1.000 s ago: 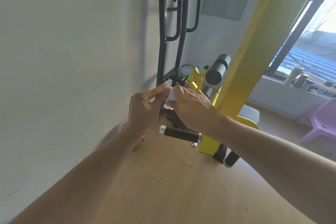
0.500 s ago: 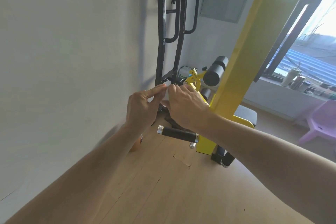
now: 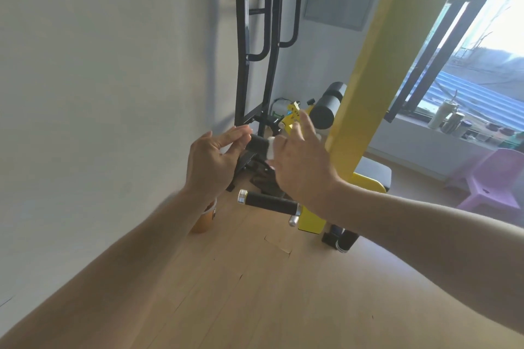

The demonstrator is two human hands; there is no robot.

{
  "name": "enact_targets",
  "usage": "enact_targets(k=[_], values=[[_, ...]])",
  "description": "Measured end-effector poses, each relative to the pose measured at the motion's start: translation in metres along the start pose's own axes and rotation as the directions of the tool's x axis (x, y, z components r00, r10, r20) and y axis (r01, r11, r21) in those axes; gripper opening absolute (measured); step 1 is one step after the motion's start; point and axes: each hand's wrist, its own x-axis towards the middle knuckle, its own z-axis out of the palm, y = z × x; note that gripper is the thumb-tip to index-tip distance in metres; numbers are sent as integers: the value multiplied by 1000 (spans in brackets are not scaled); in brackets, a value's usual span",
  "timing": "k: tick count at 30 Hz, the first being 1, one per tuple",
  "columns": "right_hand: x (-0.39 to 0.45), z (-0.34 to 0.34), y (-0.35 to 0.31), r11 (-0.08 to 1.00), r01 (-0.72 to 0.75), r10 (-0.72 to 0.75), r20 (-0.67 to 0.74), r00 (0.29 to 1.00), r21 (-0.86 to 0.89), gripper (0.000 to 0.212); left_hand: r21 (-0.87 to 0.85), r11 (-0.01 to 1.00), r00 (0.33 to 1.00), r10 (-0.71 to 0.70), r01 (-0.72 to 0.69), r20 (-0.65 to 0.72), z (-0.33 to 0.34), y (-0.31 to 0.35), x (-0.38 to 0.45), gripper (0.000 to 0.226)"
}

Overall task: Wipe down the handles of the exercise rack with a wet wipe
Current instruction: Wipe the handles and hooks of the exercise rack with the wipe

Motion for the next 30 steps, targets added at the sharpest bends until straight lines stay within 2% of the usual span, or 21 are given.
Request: enact_targets(k=[2, 4, 6, 8, 11, 13, 16, 18, 19, 22, 25, 28, 30], values=[[18, 2, -13, 984, 29, -12, -99, 995, 177, 47, 16, 1000, 1000, 10, -10, -6, -2, 3, -1, 22], [25, 7, -20, 963, 66, -14, -199, 980, 259, 45, 70, 997, 999, 47, -46, -15, -4, 0, -1, 21], [19, 8, -14, 971, 42, 8, -206, 978, 237, 44, 115, 992, 999, 49, -48, -6, -6, -4, 0, 27], [5, 13, -4, 988, -1, 20, -123, 992, 156, 47, 144, 989, 999, 41, -43, 19, -8, -9, 2, 29], [-6, 17, 5, 997, 25, -16, -122, 992, 77, 51, 206, 975, 996, 71, -82, 59, -13, -11, 4, 28], [0, 17, 2, 985, 42, -6, -203, 979, 170, 47, 192, 978, 995, 72, -85, 75, -16, -11, 5, 30], [17, 14, -11, 909, 43, 109, -338, 935, 414, 39, 193, 980, 995, 37, -55, 93, -17, -10, 5, 38], [21, 10, -20, 814, 47, 156, -296, 942, 579, 45, 210, 977, 994, 27, -48, 104, -17, -9, 6, 40], [20, 9, -24, 788, 53, 131, -251, 959, 614, 54, 206, 977, 993, 32, -54, 111, -18, -8, 5, 40], [5, 6, -15, 855, 43, 36, -141, 989, 516, 70, 203, 976, 992, 59, -81, 111, -20, -9, 4, 37], [-1, 6, 4, 925, 79, -55, -75, 996, 371, 60, 215, 972, 993, 79, -95, 83, -20, -8, 4, 28], [10, 8, 4, 937, 108, -47, -187, 981, 331, 42, 196, 977, 994, 74, -89, 82, -19, -5, 4, 29], [18, 12, -6, 885, 121, -9, -241, 970, 450, 34, 192, 979, 996, 51, -65, 75, -19, -2, 4, 31]])
